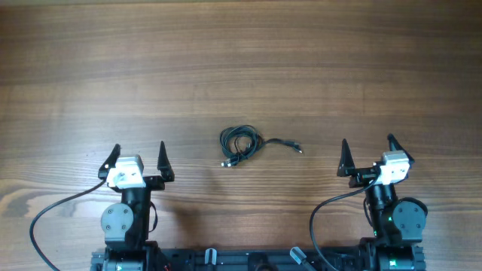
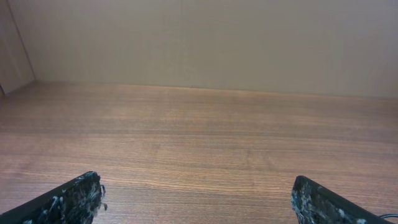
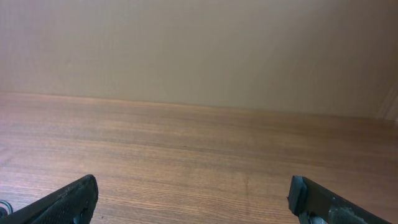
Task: Untangle cables
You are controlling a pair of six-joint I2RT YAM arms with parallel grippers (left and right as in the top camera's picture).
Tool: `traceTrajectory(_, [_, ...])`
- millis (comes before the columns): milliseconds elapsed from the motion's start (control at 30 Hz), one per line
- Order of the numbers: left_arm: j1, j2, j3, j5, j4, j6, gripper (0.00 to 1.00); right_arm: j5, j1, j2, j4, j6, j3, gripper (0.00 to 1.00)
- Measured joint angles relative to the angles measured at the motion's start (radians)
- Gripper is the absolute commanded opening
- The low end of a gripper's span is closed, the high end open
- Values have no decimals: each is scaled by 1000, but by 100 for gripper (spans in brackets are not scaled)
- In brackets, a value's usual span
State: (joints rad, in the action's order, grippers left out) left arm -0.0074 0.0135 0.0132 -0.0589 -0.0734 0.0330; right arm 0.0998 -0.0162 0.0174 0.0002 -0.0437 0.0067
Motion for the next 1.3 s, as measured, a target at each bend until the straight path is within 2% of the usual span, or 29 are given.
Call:
traceTrajectory(200, [0, 52, 0, 0, 2, 0, 100, -5, 0, 0, 0, 0, 0, 99])
traceTrajectory(1300, [0, 53, 0, 0, 2, 0, 100, -8, 0, 0, 0, -3, 0, 100])
